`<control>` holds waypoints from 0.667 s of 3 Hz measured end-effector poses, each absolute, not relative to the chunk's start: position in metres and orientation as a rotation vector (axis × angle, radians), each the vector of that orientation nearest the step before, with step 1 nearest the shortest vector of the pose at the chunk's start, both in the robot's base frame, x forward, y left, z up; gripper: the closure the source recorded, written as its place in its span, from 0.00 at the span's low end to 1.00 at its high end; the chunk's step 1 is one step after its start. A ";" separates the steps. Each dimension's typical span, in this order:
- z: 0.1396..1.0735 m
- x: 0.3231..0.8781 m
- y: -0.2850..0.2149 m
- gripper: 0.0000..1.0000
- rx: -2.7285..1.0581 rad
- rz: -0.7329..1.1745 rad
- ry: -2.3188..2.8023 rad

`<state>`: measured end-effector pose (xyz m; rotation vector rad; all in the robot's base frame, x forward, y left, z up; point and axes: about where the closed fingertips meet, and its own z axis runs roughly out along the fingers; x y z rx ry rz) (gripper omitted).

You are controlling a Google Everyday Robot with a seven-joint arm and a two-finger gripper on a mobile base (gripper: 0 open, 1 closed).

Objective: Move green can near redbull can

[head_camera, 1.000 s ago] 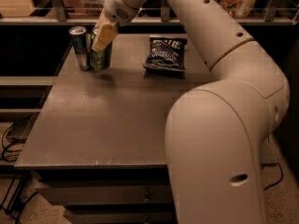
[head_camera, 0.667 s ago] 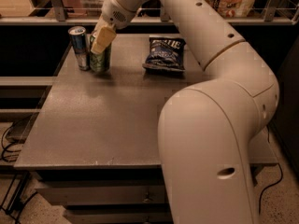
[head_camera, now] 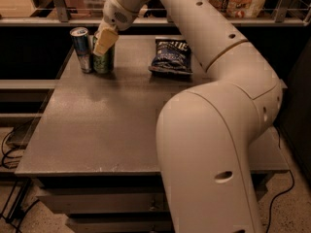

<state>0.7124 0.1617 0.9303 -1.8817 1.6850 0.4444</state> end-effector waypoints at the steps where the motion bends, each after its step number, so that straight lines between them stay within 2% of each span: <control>1: 0.932 0.711 0.161 0.00 -1.885 0.428 1.691; 2: 0.932 0.711 0.162 0.00 -1.885 0.427 1.691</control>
Offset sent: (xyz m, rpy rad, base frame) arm -0.0009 -0.0002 0.0015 -0.0107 -0.0054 -0.0045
